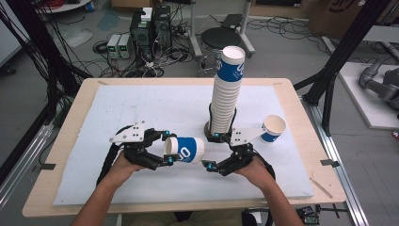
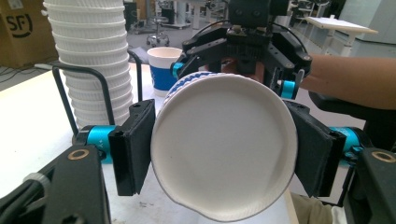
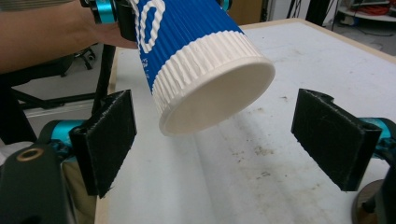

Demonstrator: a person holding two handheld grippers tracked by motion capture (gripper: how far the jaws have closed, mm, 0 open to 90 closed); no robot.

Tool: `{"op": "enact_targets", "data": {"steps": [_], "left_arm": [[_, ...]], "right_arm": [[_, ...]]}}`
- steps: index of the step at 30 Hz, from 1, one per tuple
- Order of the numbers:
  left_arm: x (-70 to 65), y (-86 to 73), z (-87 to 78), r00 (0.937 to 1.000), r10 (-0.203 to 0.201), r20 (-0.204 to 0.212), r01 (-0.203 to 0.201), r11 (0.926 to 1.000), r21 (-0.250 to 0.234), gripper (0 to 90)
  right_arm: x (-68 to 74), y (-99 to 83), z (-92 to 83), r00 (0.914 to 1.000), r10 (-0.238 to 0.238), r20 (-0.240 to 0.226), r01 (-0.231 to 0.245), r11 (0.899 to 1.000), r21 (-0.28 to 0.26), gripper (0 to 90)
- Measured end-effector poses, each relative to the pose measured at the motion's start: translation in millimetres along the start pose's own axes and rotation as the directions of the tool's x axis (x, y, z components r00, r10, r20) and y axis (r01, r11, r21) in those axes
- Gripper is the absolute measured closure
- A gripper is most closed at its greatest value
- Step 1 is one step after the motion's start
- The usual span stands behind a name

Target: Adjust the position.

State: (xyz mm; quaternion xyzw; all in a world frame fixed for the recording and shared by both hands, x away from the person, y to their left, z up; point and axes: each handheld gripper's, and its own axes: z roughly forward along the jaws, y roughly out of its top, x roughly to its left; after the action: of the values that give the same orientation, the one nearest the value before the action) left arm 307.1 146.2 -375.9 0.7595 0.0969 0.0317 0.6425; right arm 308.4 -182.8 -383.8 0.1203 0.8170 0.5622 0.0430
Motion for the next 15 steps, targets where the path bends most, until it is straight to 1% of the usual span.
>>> {"op": "enact_targets", "data": {"steps": [4,9,12,14,15], "left_arm": [[-2.0,0.2,1.2,0.9997,0.013,0.023,-0.013,0.9999,-0.001,30.5],[-4.0,0.2,3.7,0.9976,0.02,0.066,-0.02,0.9997,-0.011,30.6],[-5.0,0.5,4.8,0.9955,0.025,0.092,-0.022,0.9994,-0.025,30.6],[-5.4,0.9,4.9,0.9943,0.024,0.104,-0.021,0.9993,-0.032,30.6],[-5.4,1.0,5.0,0.9937,0.025,0.109,-0.021,0.9991,-0.038,30.6]], "right_arm": [[-0.6,-2.3,4.2,0.9999,0.007,-0.014,-0.007,1.0,0.003,14.1],[1.4,-3.7,9.6,0.9985,0.006,-0.055,-0.006,1.0,0.009,13.6],[1.9,-4.9,12.5,0.9972,0.009,-0.074,-0.008,1.0,0.011,13.2],[2.3,-5.4,13.9,0.9952,0.019,-0.096,-0.018,1.0,0.007,13.2],[3.1,-5.6,14.8,0.9928,0.023,-0.117,-0.023,1.0,0.005,13.2]]}}
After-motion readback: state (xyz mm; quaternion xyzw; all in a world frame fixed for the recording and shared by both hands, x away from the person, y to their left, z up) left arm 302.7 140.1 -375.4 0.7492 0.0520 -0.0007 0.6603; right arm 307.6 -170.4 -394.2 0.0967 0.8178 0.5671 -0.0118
